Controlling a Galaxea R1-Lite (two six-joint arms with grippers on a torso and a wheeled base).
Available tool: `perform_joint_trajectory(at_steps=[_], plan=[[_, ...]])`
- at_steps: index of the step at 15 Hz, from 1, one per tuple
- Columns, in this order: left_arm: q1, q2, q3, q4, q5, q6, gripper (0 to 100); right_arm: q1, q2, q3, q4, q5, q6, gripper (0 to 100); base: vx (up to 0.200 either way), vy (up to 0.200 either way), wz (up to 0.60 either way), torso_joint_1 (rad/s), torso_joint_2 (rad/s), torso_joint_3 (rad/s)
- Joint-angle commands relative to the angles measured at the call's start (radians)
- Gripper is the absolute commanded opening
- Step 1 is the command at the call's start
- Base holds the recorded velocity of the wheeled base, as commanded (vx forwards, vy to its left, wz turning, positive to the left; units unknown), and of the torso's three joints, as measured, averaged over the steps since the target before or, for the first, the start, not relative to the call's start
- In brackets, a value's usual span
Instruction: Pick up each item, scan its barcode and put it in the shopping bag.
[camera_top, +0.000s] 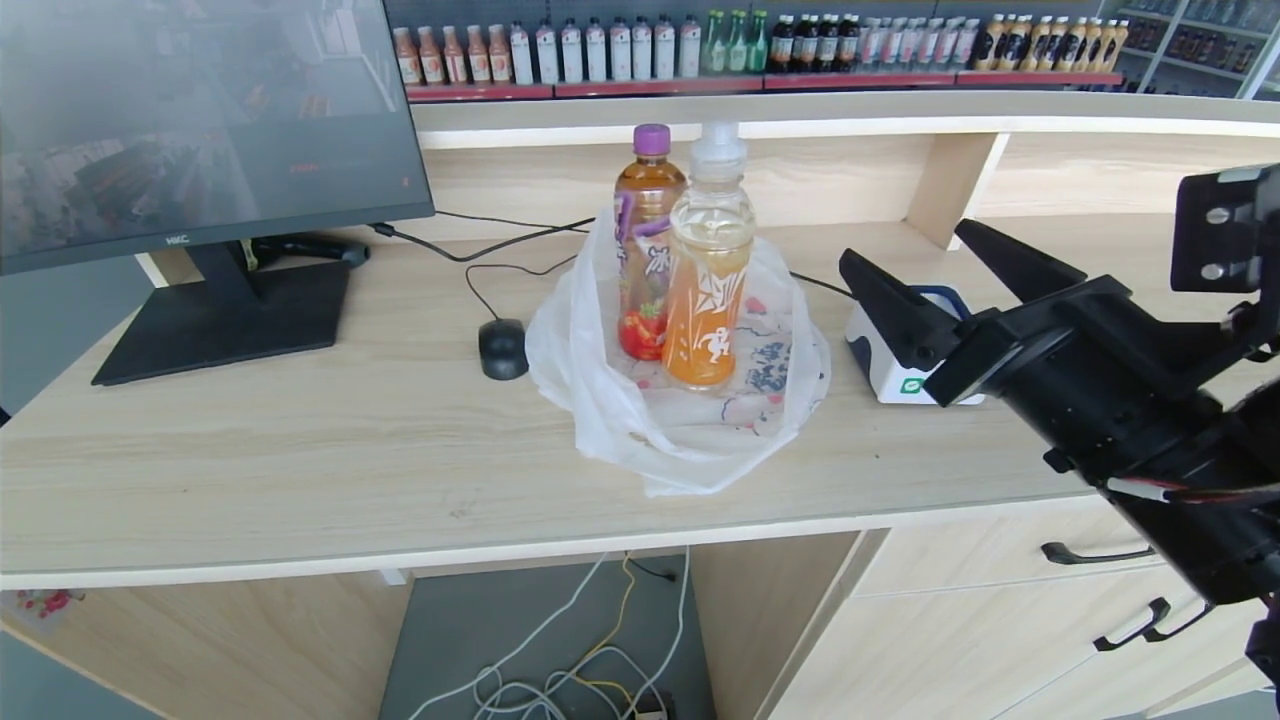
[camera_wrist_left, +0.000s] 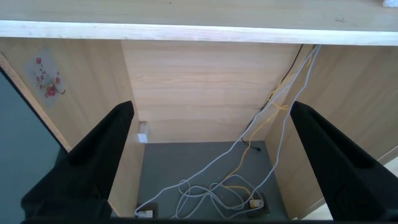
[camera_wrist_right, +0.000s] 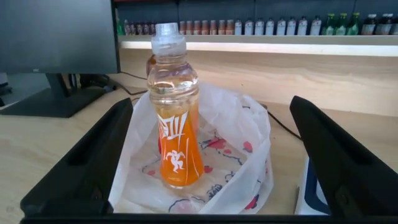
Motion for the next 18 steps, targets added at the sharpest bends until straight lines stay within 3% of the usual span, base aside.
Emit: perform_joint_trajectory(at_steps=[1, 6, 10, 18], plan=[[0.000, 0.001, 0.000, 0.000, 0.001, 0.000, 100, -0.003, -0.009, 0.001, -0.018, 0.000, -0.004, 100, 0.000, 0.000, 0.00, 0.000, 0.00, 0.000], [0.000, 0.001, 0.000, 0.000, 0.001, 0.000, 100, -0.006, 0.026, -0.015, -0.035, 0.000, 0.012, 100, -0.200, 0.000, 0.00, 0.005, 0.00, 0.003], [0.000, 0.001, 0.000, 0.000, 0.001, 0.005, 100, -0.006, 0.037, -0.021, -0.038, 0.000, 0.013, 100, 0.000, 0.000, 0.00, 0.000, 0.00, 0.000], [0.000, 0.001, 0.000, 0.000, 0.001, -0.002, 100, -0.009, 0.078, -0.015, -0.058, 0.000, -0.001, 100, 0.000, -0.200, 0.00, 0.005, 0.00, 0.003]])
